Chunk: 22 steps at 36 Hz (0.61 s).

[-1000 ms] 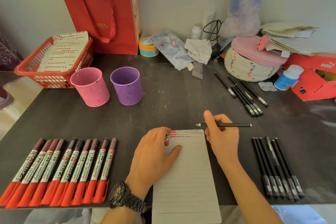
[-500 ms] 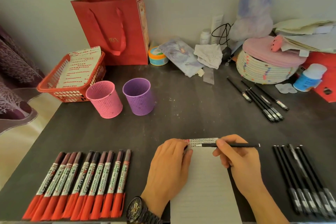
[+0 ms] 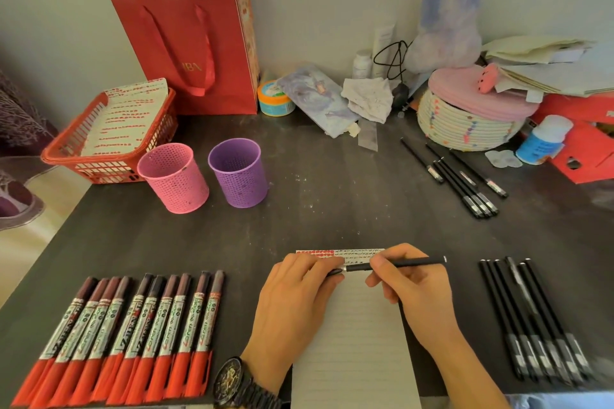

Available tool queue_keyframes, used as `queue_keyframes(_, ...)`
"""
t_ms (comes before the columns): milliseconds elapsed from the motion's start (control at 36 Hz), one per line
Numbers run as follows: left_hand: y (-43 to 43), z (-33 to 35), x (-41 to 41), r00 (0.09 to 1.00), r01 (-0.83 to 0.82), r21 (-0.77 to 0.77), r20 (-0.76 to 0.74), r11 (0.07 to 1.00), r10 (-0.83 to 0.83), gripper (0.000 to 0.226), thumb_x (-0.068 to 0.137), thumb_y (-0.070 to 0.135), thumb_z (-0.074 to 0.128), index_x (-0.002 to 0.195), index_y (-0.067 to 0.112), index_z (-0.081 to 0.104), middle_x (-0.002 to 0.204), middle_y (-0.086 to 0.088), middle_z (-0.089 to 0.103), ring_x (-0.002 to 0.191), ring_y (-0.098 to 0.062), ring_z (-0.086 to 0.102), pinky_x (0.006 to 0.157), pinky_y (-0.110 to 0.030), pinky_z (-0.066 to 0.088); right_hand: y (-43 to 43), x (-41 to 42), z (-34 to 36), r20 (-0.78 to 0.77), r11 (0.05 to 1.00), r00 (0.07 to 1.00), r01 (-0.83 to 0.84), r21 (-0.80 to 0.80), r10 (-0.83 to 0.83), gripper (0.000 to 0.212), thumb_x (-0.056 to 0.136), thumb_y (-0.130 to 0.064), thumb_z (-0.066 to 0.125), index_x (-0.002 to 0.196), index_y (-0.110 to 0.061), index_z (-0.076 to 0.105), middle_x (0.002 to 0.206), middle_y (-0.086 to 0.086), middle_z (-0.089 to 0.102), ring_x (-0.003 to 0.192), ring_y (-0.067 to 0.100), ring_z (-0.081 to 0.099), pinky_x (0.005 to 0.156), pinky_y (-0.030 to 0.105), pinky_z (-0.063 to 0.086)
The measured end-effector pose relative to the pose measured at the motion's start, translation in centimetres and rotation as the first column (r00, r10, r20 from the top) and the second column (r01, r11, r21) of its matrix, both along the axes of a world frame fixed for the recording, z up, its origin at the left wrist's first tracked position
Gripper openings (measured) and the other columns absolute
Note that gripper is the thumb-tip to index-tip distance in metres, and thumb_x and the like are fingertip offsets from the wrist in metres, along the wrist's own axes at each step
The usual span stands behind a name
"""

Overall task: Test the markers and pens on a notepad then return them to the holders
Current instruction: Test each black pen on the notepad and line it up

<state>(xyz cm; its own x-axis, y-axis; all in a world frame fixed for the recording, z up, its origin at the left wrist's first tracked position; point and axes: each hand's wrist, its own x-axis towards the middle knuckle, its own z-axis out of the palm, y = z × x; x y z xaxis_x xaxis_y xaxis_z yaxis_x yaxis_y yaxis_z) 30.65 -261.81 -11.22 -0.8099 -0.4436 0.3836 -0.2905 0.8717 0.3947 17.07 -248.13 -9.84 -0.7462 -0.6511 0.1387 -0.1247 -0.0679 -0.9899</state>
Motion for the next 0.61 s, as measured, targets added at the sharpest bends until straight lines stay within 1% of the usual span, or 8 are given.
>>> queue_keyframes(139, 0.03, 0.04, 0.03, 0.999, -0.005, -0.006, -0.035, 1.000, 0.005, 0.032, 0.098, 0.042, 0.047, 0.117, 0.029, 0.068, 0.111, 0.016, 0.066, 0.098, -0.008, 0.059, 0.080, -0.025, 0.049, 0.03, -0.02, -0.01, -0.014, 1.000, 1.000, -0.023, 0.011, 0.023, 0.022, 0.083, -0.030, 0.068, 0.091, -0.010, 0.072, 0.073, 0.009, 0.074, 0.051, 0.009, 0.060, 0.049, 0.016, 0.046)
queue_keyframes(194, 0.05, 0.05, 0.03, 0.999, -0.009, -0.002, -0.046, 1.000, 0.009, 0.032, 0.097, 0.041, 0.048, 0.117, 0.027, 0.068, 0.110, 0.015, 0.067, 0.098, -0.009, 0.059, 0.080, -0.025, 0.049, 0.13, -0.10, -0.07, 0.005, 0.999, 0.999, -0.040, -0.015, 0.040, 0.023, 0.088, -0.031, 0.070, 0.093, -0.009, 0.072, 0.075, 0.012, 0.074, 0.052, 0.011, 0.059, 0.049, 0.018, 0.046)
queue_keyframes(306, 0.06, 0.14, 0.07, 0.999, -0.021, 0.019, -0.041, 1.000, 0.022, 0.034, 0.097, 0.043, 0.048, 0.118, 0.026, 0.069, 0.110, 0.015, 0.067, 0.098, -0.007, 0.059, 0.081, -0.023, 0.048, 0.20, -0.39, -0.48, 0.064, 0.995, 0.995, -0.070, -0.064, 0.074, 0.014, 0.090, -0.016, 0.067, 0.095, -0.004, 0.072, 0.076, 0.016, 0.073, 0.053, 0.017, 0.057, 0.048, 0.019, 0.045)
queue_keyframes(361, 0.03, 0.26, 0.13, 0.999, -0.015, 0.023, -0.034, 1.000, 0.016, 0.033, 0.097, 0.044, 0.047, 0.116, 0.028, 0.069, 0.110, 0.017, 0.067, 0.099, -0.005, 0.057, 0.082, -0.020, 0.045, 0.21, -0.47, -0.62, 0.063, 0.995, 0.995, -0.079, -0.065, 0.083, 0.015, 0.089, -0.014, 0.063, 0.095, -0.004, 0.072, 0.077, 0.015, 0.073, 0.053, 0.015, 0.057, 0.049, 0.018, 0.046)
queue_keyframes(417, -0.07, 0.25, 0.16, 0.999, -0.008, 0.026, -0.040, 1.000, 0.009, 0.032, 0.098, 0.045, 0.048, 0.115, 0.029, 0.070, 0.110, 0.017, 0.067, 0.099, -0.004, 0.057, 0.082, -0.019, 0.044, 0.26, -0.52, -0.69, 0.057, 0.994, 0.994, -0.090, -0.061, 0.094, 0.011, 0.092, -0.011, 0.064, 0.095, -0.004, 0.072, 0.077, 0.015, 0.073, 0.053, 0.014, 0.058, 0.050, 0.018, 0.047)
queue_keyframes(528, -0.14, 0.05, 0.23, 0.998, 0.004, 0.011, -0.067, 1.000, -0.003, 0.031, 0.098, 0.045, 0.049, 0.114, 0.028, 0.071, 0.110, 0.016, 0.067, 0.100, -0.006, 0.057, 0.082, -0.023, 0.047, 0.30, -0.54, -0.56, 0.053, 0.995, 0.995, -0.087, -0.040, 0.089, 0.019, 0.086, -0.021, 0.064, 0.094, -0.006, 0.073, 0.075, 0.012, 0.074, 0.055, 0.015, 0.060, 0.050, 0.018, 0.048)
queue_keyframes(611, -0.16, 0.00, 0.29, 0.997, -0.003, -0.005, -0.078, 1.000, 0.003, 0.032, 0.098, 0.046, 0.049, 0.113, 0.029, 0.072, 0.107, 0.016, 0.068, 0.098, -0.006, 0.057, 0.079, -0.025, 0.048, 0.29, -0.51, -0.28, 0.041, 0.996, 0.995, -0.091, -0.016, 0.091, 0.022, 0.083, -0.023, 0.065, 0.094, -0.006, 0.073, 0.076, 0.011, 0.075, 0.056, 0.010, 0.062, 0.052, 0.016, 0.048)
